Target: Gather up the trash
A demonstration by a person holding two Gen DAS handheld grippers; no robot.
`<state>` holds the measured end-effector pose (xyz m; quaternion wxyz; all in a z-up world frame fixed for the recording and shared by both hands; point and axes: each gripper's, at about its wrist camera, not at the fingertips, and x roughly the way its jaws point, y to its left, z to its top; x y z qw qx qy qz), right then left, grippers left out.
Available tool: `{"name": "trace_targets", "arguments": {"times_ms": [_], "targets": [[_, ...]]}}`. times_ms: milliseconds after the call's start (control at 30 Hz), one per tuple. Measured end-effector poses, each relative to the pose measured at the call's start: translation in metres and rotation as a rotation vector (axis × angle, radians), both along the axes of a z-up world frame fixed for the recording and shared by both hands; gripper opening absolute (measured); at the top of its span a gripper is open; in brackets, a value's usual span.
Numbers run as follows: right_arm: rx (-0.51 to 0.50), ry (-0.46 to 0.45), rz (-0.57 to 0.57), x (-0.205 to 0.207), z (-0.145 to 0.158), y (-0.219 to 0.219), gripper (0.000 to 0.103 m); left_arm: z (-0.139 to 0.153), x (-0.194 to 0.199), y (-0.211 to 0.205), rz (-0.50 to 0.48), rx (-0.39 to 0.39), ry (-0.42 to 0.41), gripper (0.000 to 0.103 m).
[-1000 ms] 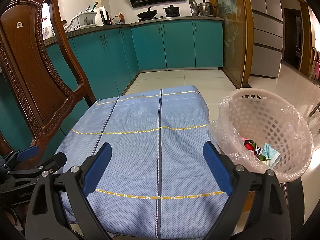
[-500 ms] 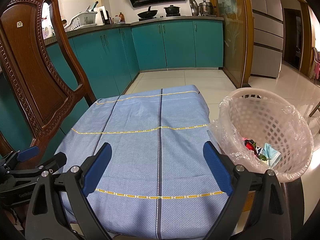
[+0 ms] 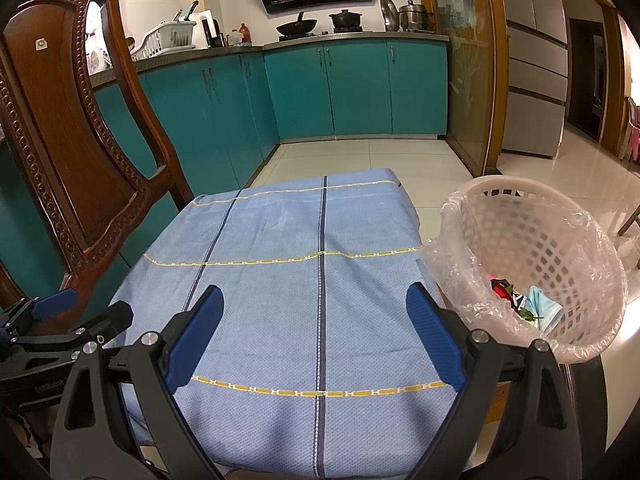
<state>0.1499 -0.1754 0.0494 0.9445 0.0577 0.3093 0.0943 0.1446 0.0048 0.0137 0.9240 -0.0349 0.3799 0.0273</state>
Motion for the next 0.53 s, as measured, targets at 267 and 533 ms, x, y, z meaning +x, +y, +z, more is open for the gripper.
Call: {"name": "trace_targets", "arguments": {"times_ms": [267, 533], "targets": [[0.013, 0.010, -0.004, -0.015, -0.012, 0.007, 0.091, 0.006, -0.004, 0.001, 0.007, 0.010, -0.018, 0.100], [0.064, 0.050, 0.017, -0.085, -0.062, 0.044, 0.090, 0.018, -0.009, 0.016, -0.007, -0.057, -0.044, 0.100]]}}
